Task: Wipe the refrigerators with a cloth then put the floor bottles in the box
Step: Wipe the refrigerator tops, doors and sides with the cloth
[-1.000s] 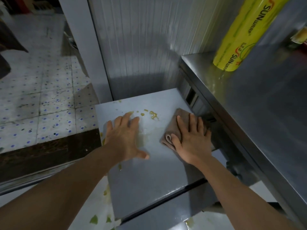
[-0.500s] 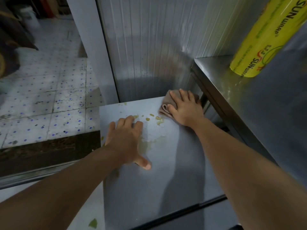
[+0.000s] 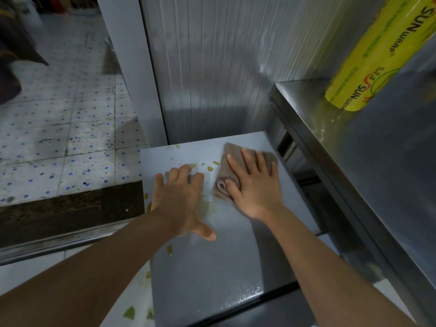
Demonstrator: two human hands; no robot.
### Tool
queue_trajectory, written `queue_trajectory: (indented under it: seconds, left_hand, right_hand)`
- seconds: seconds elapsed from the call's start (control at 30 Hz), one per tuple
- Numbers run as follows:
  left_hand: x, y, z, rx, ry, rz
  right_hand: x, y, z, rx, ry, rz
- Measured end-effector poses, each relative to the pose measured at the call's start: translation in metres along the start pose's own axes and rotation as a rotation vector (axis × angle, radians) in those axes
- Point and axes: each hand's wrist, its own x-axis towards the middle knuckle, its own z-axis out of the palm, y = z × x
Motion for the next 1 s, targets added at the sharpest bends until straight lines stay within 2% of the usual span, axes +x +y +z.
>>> queue_trajectory:
  seconds: [0.13,0.23,0.37,0.53,0.67,0.77,1.0]
  left_hand:
    - [0.001,0.001,-0.001,0.026,-0.008,0.002]
    - [0.002,0.0,-0.001,0.023,0.004,0.005]
    - [-0.002,-0.002,0.0,-0.024,0.024,0.007]
    - [-0.023,-0.011,0.013,-0.197,0.125,-0.034]
    - [-0.024,-0.037,0.007,-0.205,0.053,-0.139]
    - [-0.019,-0.047,0.004,-0.094,-0.018,-0.109]
    - [-0.011,-0.045,0.005,-0.025,0.003,-0.106]
  right_hand:
    - [0.069,-0.014,0.0,0.02,-0.028,-0.027]
    - [0.078,-0.016,0.0,0.044,-0.032,-0.07]
    - [0.038,-0.022,0.0,0.029,0.011,-0.115]
    - [-0.045,-0.027,-0.001,0.016,-0.033,-0.164]
    - [-0.077,-0.03,0.0,0.007,-0.019,-0.173]
    - [-0.052,-0.04,-0.001,0.009,-0.043,-0.153]
    - [0.062,-0.083,0.0,0.025,-0.032,-0.165]
